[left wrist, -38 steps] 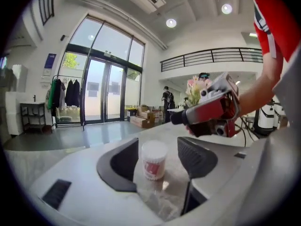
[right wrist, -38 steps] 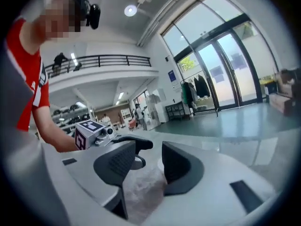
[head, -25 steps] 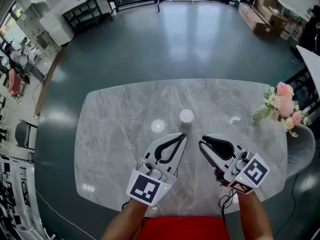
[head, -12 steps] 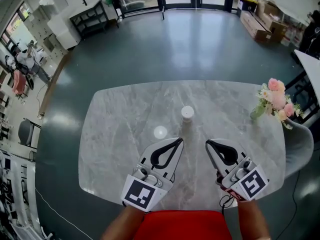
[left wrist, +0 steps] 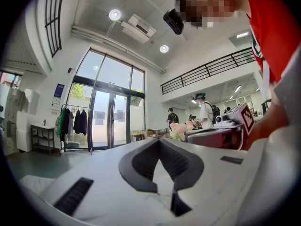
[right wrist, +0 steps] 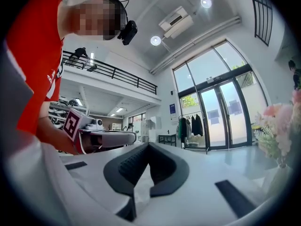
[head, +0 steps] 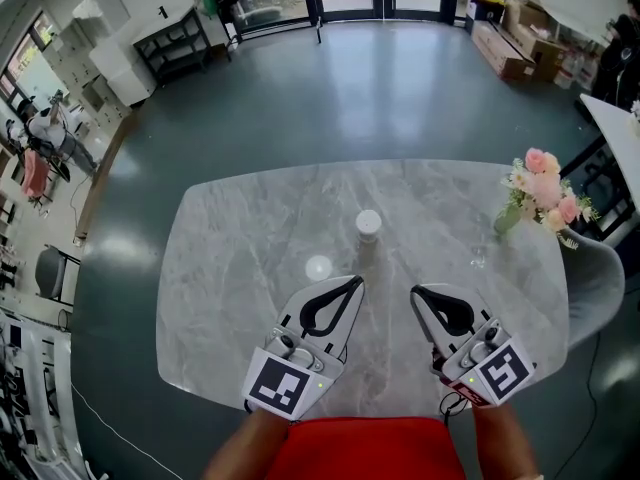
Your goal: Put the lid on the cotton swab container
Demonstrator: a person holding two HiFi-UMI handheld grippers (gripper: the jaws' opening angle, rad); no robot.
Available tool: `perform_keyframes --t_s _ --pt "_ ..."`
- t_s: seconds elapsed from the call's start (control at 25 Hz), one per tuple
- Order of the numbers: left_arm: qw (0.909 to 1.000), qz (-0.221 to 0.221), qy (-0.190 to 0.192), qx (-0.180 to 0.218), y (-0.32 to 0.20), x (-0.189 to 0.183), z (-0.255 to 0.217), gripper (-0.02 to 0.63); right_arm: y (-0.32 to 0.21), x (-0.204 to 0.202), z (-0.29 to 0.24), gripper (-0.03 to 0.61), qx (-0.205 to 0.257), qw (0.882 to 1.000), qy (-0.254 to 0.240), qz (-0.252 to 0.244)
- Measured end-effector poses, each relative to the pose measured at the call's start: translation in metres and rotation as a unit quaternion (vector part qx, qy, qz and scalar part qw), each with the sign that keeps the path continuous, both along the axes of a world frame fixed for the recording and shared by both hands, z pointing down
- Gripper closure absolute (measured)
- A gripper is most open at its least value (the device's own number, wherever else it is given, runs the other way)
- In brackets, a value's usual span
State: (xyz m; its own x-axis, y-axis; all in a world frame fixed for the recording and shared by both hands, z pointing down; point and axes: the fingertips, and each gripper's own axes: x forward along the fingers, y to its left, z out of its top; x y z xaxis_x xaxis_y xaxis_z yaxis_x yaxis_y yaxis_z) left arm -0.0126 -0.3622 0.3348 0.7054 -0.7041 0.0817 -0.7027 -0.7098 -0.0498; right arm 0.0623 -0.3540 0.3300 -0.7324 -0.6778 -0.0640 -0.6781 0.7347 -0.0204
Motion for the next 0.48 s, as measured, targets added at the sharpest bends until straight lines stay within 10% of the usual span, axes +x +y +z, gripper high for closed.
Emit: perform_keyframes --t_s 0.48 --pt "1.0 0.002 0.003 0.001 -0.0044 0.006 -0.0009 0.592 -0.0041 -0.0007 -0.0034 0.563 -0.001 1.0 0.008 -0.011"
